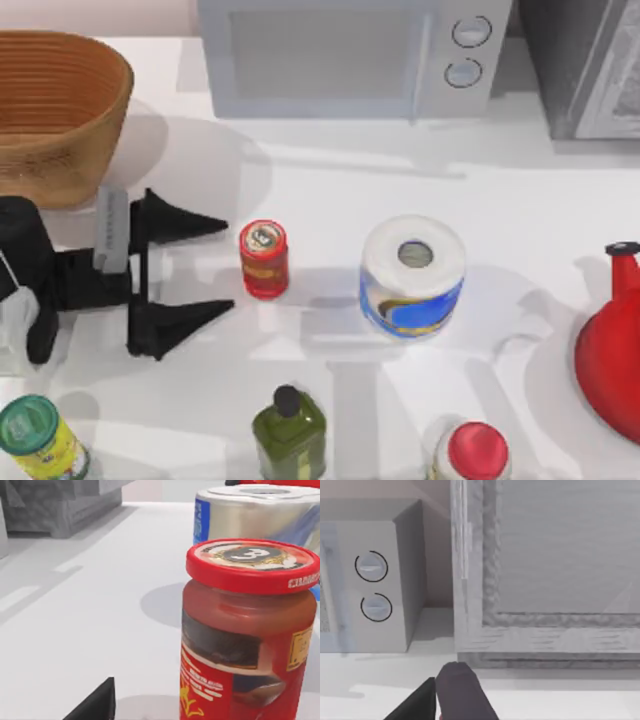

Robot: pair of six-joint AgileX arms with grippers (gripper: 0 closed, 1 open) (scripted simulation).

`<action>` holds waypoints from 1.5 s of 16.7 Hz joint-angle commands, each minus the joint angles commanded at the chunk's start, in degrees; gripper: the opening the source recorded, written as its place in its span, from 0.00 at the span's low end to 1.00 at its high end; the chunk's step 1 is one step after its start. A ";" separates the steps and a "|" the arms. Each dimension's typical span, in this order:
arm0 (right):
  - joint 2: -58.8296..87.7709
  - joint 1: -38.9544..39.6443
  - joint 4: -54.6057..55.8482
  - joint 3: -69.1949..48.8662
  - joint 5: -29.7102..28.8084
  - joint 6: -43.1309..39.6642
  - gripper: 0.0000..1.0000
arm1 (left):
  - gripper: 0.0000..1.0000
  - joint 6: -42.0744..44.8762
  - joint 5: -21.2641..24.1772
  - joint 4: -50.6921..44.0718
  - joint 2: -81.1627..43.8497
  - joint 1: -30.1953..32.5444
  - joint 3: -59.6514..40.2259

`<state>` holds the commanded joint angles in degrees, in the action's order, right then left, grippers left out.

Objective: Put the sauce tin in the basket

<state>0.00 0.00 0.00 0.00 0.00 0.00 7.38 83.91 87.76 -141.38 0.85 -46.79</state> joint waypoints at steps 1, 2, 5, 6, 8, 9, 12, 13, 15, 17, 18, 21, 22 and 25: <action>0.00 0.00 0.00 0.00 0.00 0.00 1.00 | 1.00 -0.55 -0.72 0.26 0.02 0.63 -0.40; 0.00 0.00 0.00 0.00 0.00 0.00 1.00 | 1.00 -1.30 -1.82 0.62 -0.03 1.67 -0.97; 0.00 0.00 0.00 0.00 0.00 0.00 1.00 | 1.00 -3.33 -6.44 1.62 -0.84 6.31 -2.78; 0.00 0.00 0.00 0.00 0.00 0.00 1.00 | 1.00 -3.70 -8.15 1.87 -1.21 8.04 -3.30; 0.00 0.00 0.00 0.00 0.00 0.00 1.00 | 1.00 -4.11 -10.62 2.23 -1.93 10.53 -4.07; 0.00 0.00 0.00 0.00 0.00 0.00 1.00 | 1.00 -4.17 -11.01 2.29 -2.07 10.91 -4.21; 0.00 0.00 0.00 0.00 0.00 0.00 1.00 | 1.00 -4.17 -11.01 2.29 -2.07 10.91 -4.21; 0.00 0.00 0.00 0.00 0.00 0.00 1.00 | 0.92 -4.17 -11.01 2.29 -2.07 10.91 -4.21; 0.00 0.00 0.00 0.00 0.00 0.00 1.00 | 0.77 -4.17 -11.01 2.29 -2.07 10.91 -4.21; 0.00 0.00 0.00 0.00 0.00 0.00 1.00 | 0.62 -4.17 -11.01 2.29 -2.07 10.91 -4.21; 0.00 0.00 0.00 0.00 0.00 0.00 1.00 | 0.55 -4.17 -11.01 2.29 -2.07 10.91 -4.21; 0.00 0.00 0.00 0.00 0.00 0.00 1.00 | 0.32 -4.17 -11.01 2.29 -2.07 10.91 -4.21; 0.00 0.00 0.00 0.00 0.00 0.00 1.00 | 0.25 -4.17 -11.01 2.29 -2.07 10.91 -4.21; 0.00 0.00 0.00 0.00 0.00 0.00 1.00 | 0.02 -4.17 -11.01 2.29 -2.07 10.91 -4.21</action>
<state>0.00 0.00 0.00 0.00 0.00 0.00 3.20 72.89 90.05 -143.45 11.76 -51.00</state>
